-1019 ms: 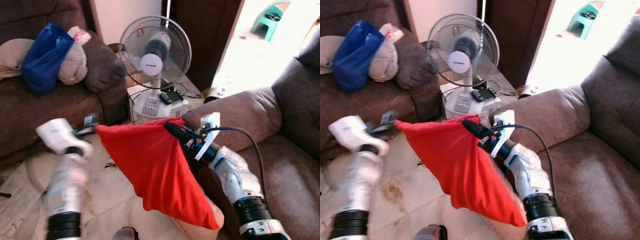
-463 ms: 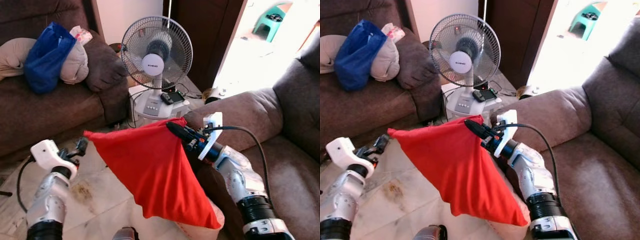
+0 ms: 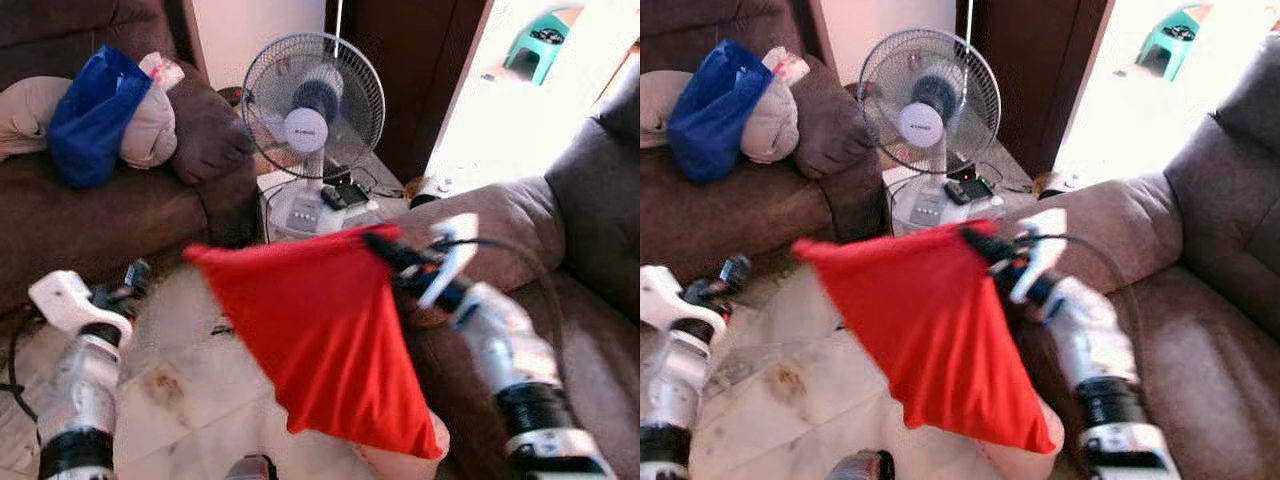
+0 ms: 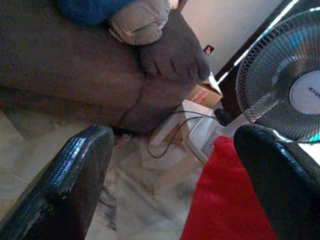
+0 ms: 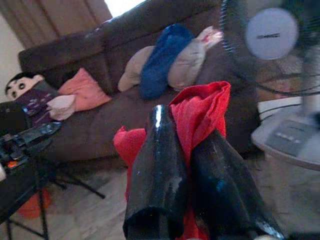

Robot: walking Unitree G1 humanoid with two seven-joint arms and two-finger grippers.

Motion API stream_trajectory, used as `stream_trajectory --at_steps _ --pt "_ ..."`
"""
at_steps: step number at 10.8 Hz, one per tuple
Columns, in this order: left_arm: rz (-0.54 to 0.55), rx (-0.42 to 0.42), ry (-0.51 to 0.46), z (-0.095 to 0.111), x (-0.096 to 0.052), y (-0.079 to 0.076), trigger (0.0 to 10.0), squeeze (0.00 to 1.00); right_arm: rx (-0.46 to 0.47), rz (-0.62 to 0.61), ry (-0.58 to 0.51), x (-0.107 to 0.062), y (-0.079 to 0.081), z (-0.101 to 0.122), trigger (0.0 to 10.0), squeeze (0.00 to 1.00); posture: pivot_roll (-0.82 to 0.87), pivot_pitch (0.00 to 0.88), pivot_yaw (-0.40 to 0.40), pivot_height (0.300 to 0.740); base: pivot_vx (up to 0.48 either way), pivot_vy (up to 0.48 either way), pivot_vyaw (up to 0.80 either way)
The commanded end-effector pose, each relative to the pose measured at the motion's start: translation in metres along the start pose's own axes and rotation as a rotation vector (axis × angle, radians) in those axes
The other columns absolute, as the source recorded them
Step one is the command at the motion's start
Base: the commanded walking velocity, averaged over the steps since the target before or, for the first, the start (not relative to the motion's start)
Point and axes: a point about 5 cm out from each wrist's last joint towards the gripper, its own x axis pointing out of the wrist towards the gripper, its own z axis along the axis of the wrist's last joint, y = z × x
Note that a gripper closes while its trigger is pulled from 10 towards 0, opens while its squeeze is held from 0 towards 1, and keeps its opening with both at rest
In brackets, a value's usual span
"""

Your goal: Move the pillow to the sofa from floor

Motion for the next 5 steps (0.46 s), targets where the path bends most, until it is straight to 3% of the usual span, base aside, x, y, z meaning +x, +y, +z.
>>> stream_trajectory --at_steps 1,5 --pt "0.006 -0.038 0.007 -0.003 0.002 0.002 10.0 0.0 -0.053 0.006 -0.12 -0.001 -0.004 0.03 10.0 0.0 0.11 0.026 -0.066 0.74 0.0 0.0 0.0" --pt "-0.058 -0.091 -0.032 0.003 0.013 -0.015 10.0 0.0 -0.016 0.045 -0.145 -0.02 -0.004 0.031 10.0 0.0 0.1 0.02 -0.064 0.74 0.0 0.0 0.0"
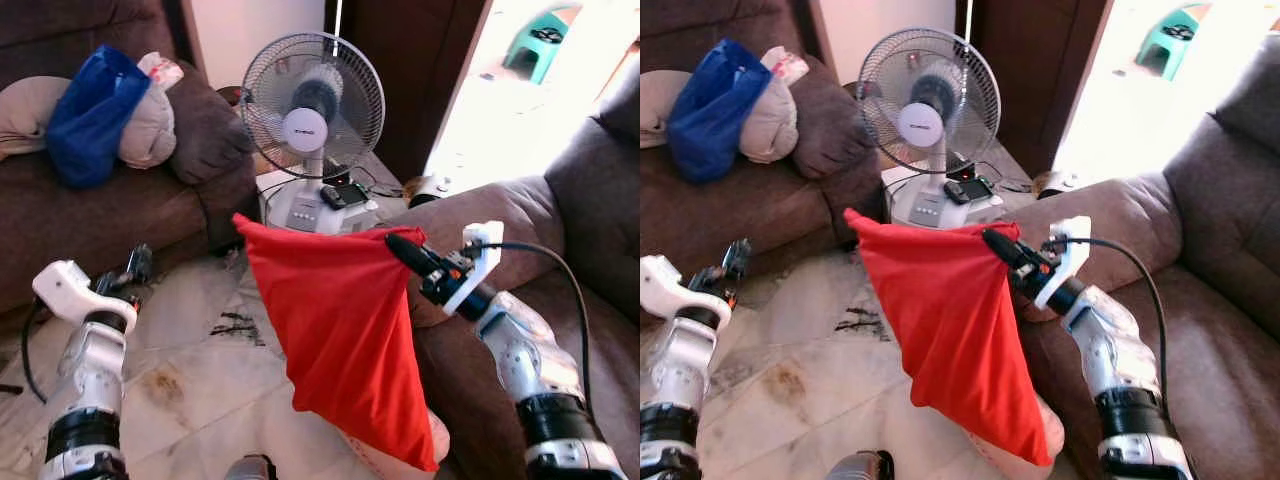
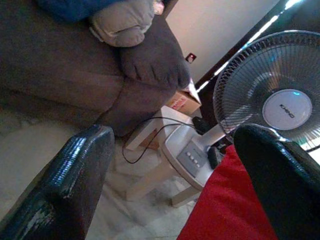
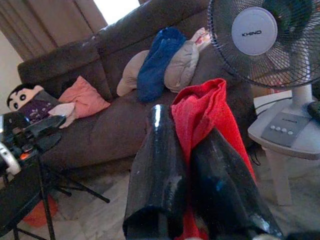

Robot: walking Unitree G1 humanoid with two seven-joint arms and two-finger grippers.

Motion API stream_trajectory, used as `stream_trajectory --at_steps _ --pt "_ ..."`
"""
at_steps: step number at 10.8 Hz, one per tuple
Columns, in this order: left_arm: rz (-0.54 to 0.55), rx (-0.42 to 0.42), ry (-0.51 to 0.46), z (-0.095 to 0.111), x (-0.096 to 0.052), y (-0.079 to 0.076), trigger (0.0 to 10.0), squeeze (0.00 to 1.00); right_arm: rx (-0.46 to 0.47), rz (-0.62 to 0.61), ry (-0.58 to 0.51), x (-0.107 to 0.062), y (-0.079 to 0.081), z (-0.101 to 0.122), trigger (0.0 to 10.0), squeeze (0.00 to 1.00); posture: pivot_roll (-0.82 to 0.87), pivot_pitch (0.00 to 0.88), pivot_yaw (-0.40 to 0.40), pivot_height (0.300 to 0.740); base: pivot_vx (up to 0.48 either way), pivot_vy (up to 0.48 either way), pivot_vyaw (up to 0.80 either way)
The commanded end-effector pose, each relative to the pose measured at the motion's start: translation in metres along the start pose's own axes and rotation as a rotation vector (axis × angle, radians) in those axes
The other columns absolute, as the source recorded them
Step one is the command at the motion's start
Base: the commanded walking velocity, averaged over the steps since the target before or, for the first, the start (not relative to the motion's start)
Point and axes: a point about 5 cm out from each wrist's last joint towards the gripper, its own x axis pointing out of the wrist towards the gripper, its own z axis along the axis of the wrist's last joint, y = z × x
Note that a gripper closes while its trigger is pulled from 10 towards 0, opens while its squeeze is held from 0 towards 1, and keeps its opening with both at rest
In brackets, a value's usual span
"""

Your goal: Move the pillow to the sofa from floor

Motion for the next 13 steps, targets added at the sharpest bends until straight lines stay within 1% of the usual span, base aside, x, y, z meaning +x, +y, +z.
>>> stream_trajectory --at_steps 1,2,5,6,8,9,10,11,12,13 --pt "-0.011 -0.018 -0.026 0.003 0.002 -0.003 10.0 0.0 -0.07 0.079 -0.12 0.003 0.008 0.032 10.0 0.0 0.1 0.02 -0.062 0.74 0.0 0.0 0.0" --pt "-0.011 -0.022 -0.029 0.004 0.003 -0.003 10.0 0.0 -0.07 0.111 -0.122 0.006 0.012 0.031 10.0 0.0 0.1 0.016 -0.062 0.74 0.0 0.0 0.0" --pt "-0.017 -0.041 -0.04 0.005 0.003 -0.003 10.0 0.0 -0.061 0.172 -0.144 0.006 0.018 0.036 10.0 0.0 0.1 0.016 -0.063 0.74 0.0 0.0 0.0" --pt "-0.014 -0.068 -0.056 0.006 0.004 -0.003 10.0 0.0 -0.053 0.224 -0.158 0.003 0.023 0.038 10.0 0.0 0.1 0.017 -0.065 0.74 0.0 0.0 0.0" --pt "-0.011 -0.089 -0.07 0.008 0.004 -0.001 10.0 0.0 -0.025 0.319 -0.196 -0.003 0.033 0.045 10.0 0.0 0.1 0.021 -0.068 0.74 0.0 0.0 0.0" --pt "-0.025 -0.108 -0.081 0.009 0.004 -0.002 10.0 0.0 -0.033 0.312 -0.18 -0.003 0.033 0.043 10.0 0.0 0.1 0.021 -0.07 0.74 0.0 0.0 0.0" --pt "-0.058 -0.133 -0.073 0.008 0.005 -0.007 10.0 0.0 -0.032 0.306 -0.175 -0.003 0.032 0.042 10.0 0.0 0.1 0.021 -0.071 0.74 0.0 0.0 0.0" --pt "-0.144 -0.2 -0.035 0.001 0.005 -0.017 10.0 0.0 -0.025 0.322 -0.175 -0.003 0.034 0.043 10.0 0.0 0.1 0.022 -0.072 0.74 0.0 0.0 0.0" --pt "-0.196 -0.23 -0.013 -0.003 0.005 -0.023 10.0 0.0 -0.023 0.33 -0.176 -0.003 0.036 0.043 10.0 0.0 0.1 0.021 -0.072 0.74 0.0 0.0 0.0" --pt "-0.253 -0.268 0.022 -0.012 0.005 -0.032 10.0 0.0 -0.02 0.327 -0.174 -0.004 0.036 0.043 10.0 0.0 0.1 0.02 -0.073 0.74 0.0 0.0 0.0"
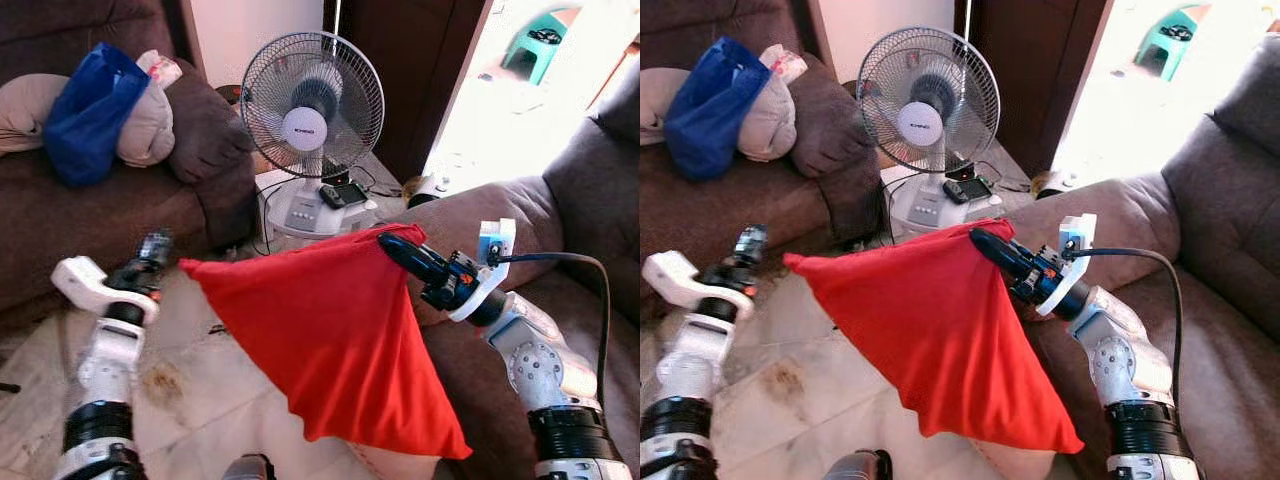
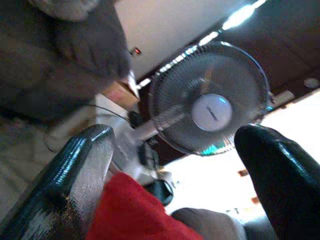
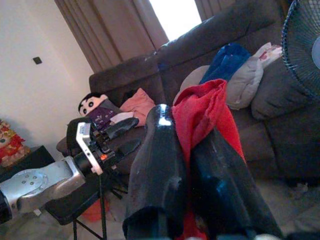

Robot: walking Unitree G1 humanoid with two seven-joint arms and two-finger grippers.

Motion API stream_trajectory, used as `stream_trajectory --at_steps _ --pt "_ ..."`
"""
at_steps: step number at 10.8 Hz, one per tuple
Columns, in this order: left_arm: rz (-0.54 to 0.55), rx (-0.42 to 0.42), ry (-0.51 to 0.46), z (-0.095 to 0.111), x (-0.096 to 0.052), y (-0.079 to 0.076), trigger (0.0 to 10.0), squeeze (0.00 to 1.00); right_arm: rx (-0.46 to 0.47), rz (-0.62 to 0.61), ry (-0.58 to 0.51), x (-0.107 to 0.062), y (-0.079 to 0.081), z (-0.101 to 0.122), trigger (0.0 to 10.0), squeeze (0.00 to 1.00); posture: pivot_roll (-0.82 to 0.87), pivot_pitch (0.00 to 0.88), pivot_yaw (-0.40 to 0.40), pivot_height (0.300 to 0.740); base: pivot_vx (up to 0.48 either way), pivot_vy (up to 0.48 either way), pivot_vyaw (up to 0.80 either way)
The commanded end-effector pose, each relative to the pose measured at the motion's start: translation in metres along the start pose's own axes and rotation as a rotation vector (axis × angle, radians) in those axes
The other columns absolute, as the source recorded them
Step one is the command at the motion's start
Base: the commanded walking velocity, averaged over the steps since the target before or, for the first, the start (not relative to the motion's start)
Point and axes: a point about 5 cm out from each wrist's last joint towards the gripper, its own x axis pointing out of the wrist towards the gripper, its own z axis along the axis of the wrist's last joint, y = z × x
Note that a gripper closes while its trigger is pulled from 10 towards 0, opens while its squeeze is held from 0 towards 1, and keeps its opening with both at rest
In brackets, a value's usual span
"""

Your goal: Move the pillow to the sofa from floor

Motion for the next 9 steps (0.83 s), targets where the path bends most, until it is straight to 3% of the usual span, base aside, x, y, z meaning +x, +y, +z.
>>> stream_trajectory --at_steps 1,6,9 --pt "-0.017 -0.005 0.014 -0.004 0.004 -0.005 10.0 0.0 -0.092 0.086 -0.09 0.006 0.011 0.027 10.0 0.0 0.09 0.018 -0.072 0.74 0.0 0.0 0.0" --pt "0.07 -0.127 -0.004 -0.007 0.012 0.012 10.0 0.0 -0.093 0.089 -0.081 0.005 0.013 0.028 10.0 0.0 0.08 0.022 -0.075 0.74 0.0 0.0 0.0" --pt "0.048 -0.152 0.004 -0.004 0.018 0.011 10.0 0.0 -0.099 0.11 -0.08 0.002 0.017 0.031 10.0 0.0 0.06 0.024 -0.076 0.74 0.0 0.0 0.0"
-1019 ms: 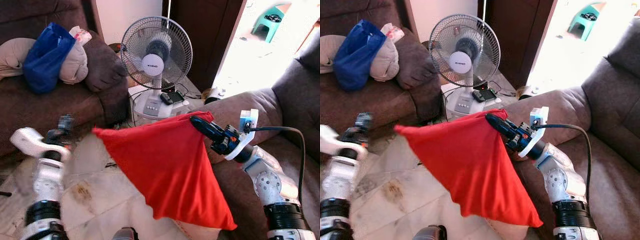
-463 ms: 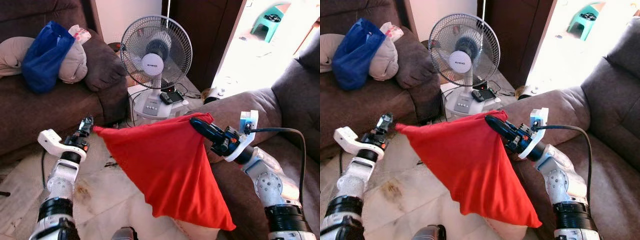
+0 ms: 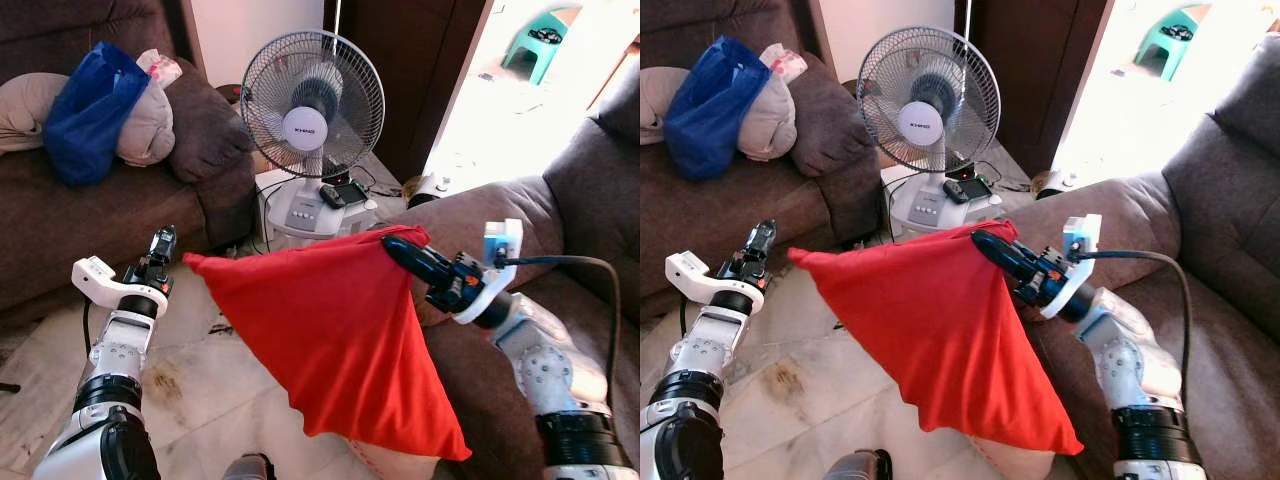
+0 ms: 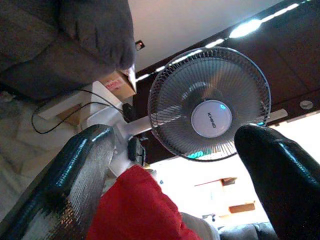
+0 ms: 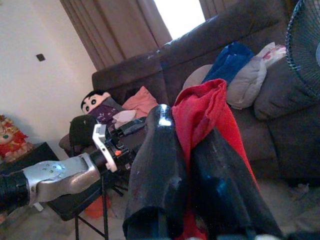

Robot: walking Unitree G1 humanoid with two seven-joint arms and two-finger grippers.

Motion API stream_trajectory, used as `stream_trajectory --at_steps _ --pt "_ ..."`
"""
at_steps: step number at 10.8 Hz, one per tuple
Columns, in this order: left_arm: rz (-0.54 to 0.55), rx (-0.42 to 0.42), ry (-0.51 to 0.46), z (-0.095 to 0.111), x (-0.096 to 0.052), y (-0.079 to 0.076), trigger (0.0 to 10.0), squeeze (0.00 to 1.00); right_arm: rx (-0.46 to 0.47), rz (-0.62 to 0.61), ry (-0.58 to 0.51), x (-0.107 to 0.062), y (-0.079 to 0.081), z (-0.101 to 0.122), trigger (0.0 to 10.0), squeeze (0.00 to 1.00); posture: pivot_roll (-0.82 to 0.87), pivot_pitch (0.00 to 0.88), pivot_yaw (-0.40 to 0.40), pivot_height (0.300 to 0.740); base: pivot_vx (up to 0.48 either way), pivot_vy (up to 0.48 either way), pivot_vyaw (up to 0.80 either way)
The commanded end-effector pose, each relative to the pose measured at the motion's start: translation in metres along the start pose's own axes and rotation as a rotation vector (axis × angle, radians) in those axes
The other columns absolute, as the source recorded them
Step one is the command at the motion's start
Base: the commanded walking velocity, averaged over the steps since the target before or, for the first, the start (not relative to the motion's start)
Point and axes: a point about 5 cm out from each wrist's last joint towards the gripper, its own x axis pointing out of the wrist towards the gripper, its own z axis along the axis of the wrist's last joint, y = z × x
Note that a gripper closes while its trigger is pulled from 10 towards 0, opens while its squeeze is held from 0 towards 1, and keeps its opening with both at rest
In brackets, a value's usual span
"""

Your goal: Move the pillow to the sofa from floor

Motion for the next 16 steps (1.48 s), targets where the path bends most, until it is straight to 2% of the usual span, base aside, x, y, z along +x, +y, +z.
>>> stream_trajectory --at_steps 1,6,9,11,13,14,16 --pt "-0.006 -0.005 0.018 -0.001 0.002 -0.001 10.0 0.0 -0.09 0.095 -0.085 0.006 0.012 0.027 10.0 0.0 0.06 0.026 -0.075 0.74 0.0 0.0 0.0" --pt "0.024 -0.039 0.175 -0.036 0.007 -0.002 10.0 0.0 -0.101 0.105 -0.067 0.002 0.017 0.031 10.0 0.0 0.02 0.029 -0.076 0.74 0.0 0.0 0.0" --pt "0.061 -0.007 0.244 -0.053 0.006 -0.002 10.0 0.0 -0.103 0.095 -0.06 0.0 0.019 0.031 10.0 0.0 0.01 0.028 -0.07 0.74 0.0 0.0 0.0" --pt "0.141 0.048 0.292 -0.064 0.001 0.004 10.0 0.0 -0.108 0.088 -0.056 -0.002 0.019 0.031 10.0 0.0 0.0 0.029 -0.068 0.74 0.0 0.0 0.0" --pt "0.177 0.073 0.294 -0.066 -0.001 0.007 9.9 0.0 -0.107 0.08 -0.049 -0.002 0.017 0.029 10.0 0.0 0.01 0.026 -0.07 0.74 0.0 0.0 0.0" --pt "0.188 0.092 0.315 -0.069 -0.002 0.008 0.0 0.0 -0.106 0.08 -0.045 0.0 0.017 0.028 10.0 0.0 0.01 0.025 -0.07 0.74 0.0 0.0 0.0" --pt "0.199 0.092 0.312 -0.07 -0.003 0.009 0.0 0.0 -0.107 0.078 -0.037 0.002 0.016 0.026 10.0 0.0 0.01 0.025 -0.069 0.74 0.0 0.0 0.0"
